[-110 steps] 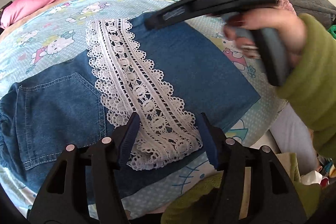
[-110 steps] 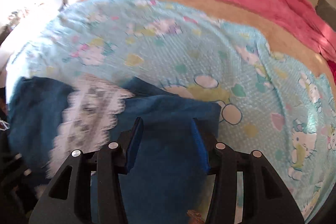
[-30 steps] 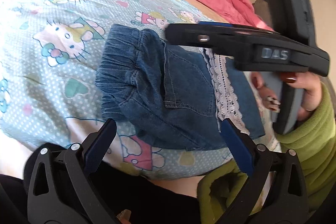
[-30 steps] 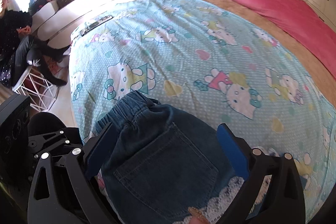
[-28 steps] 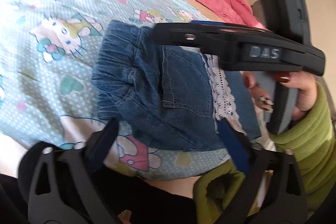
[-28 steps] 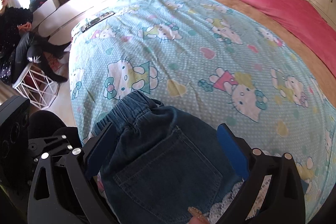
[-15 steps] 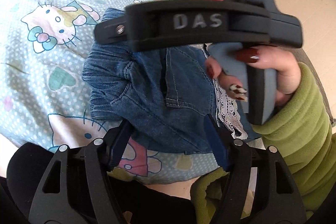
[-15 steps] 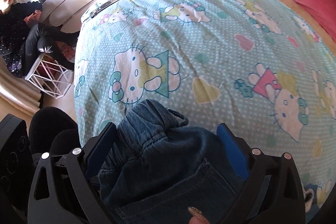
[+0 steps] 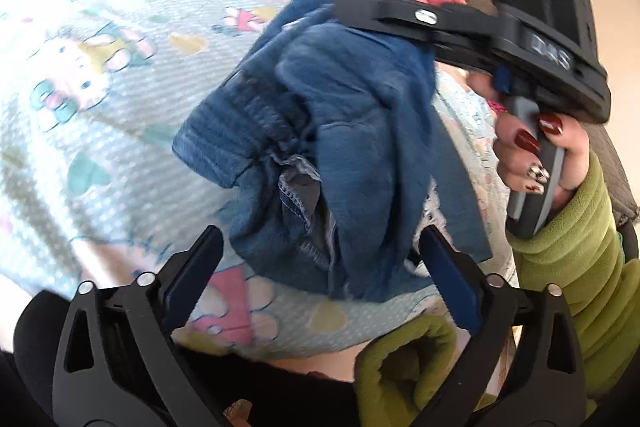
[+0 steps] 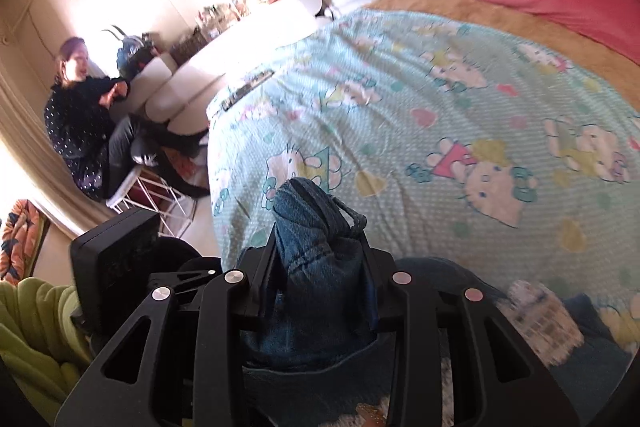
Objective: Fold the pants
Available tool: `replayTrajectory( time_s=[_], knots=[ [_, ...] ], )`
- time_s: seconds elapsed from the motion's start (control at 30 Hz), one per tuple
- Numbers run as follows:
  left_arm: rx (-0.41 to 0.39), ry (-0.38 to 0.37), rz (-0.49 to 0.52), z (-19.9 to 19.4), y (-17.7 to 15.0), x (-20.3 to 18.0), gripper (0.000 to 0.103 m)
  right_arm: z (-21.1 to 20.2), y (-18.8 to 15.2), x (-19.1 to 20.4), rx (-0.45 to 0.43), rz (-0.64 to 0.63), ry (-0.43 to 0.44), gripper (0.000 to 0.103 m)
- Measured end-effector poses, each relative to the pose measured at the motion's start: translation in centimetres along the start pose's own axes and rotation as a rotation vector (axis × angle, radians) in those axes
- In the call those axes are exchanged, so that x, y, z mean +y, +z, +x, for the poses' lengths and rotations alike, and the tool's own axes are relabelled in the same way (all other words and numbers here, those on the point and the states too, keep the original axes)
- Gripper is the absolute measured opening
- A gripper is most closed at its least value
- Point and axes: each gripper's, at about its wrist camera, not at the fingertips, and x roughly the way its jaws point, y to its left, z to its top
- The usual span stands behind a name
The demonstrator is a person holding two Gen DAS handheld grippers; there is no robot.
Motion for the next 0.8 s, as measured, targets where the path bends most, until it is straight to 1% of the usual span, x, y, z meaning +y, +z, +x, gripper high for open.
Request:
replayTrajectory(
  time_s=[0.13, 0.2, 0.23, 0.3, 0.37, 0.4, 0.47, 0.5, 0.53, 0.57, 0.63, 0.7, 0.73, 0.8],
  knots=[
    [0.027, -0.04, 0.026, 2.0, 1.4, -1.8, 0.093, -3.4, -1.2, -1.3, -0.05, 0.021, -0.028, 0.032],
    [0.035, -0.063, 0.021, 2.8, 2.0, -2.6, 0.093, -4.9, -1.7, -2.1, -0.073, 0.04, -0.037, 0.032],
    [0.031, -0.101, 0.015, 3.1, 2.4, -3.4, 0.093, -5.7, -2.1, -2.5, -0.085, 0.051, -0.04, 0.032],
    [0.025, -0.14, 0.028, 3.4, 3.0, -4.5, 0.092, -6.6, -2.7, -3.0, -0.103, 0.061, -0.046, 0.032],
    [0.018, -0.167, 0.073, 3.7, 3.5, -6.6, 0.092, -7.8, -3.4, -3.6, -0.125, 0.075, -0.046, 0.035],
    [0.015, -0.185, 0.094, 4.0, 3.6, -7.7, 0.092, -8.4, -3.8, -3.9, -0.135, 0.083, -0.052, 0.037],
    [0.015, -0.232, 0.133, 4.7, 3.5, -9.7, 0.092, -9.8, -4.6, -4.8, -0.166, 0.119, -0.074, 0.047],
    [0.026, -0.253, 0.161, 5.1, 3.1, -10.7, 0.092, -10.6, -5.2, -5.5, -0.182, 0.144, -0.085, 0.058],
    [0.037, -0.264, 0.184, 5.3, 2.8, -11.3, 0.092, -11.5, -5.9, -6.1, -0.194, 0.169, -0.112, 0.072],
    [0.049, -0.269, 0.212, 5.7, 2.4, -11.9, 0.092, -12.5, -6.9, -6.8, -0.202, 0.197, -0.171, 0.074],
    [0.088, -0.258, 0.263, 6.9, 1.0, -13.0, 0.092, -13.6, -8.5, -7.7, -0.195, 0.226, -0.236, 0.075],
    [0.126, -0.25, 0.279, 8.0, 0.1, -13.8, 0.092, -14.1, -10.3, -8.4, -0.168, 0.271, -0.306, 0.075],
    [0.14, -0.235, 0.292, 8.6, -0.4, -14.2, 0.093, -14.0, -11.0, -8.5, -0.16, 0.284, -0.317, 0.075],
    [0.136, -0.204, 0.323, 9.0, -0.5, -14.6, 0.093, -13.4, -12.2, -8.3, -0.138, 0.311, -0.333, 0.079]
  ],
)
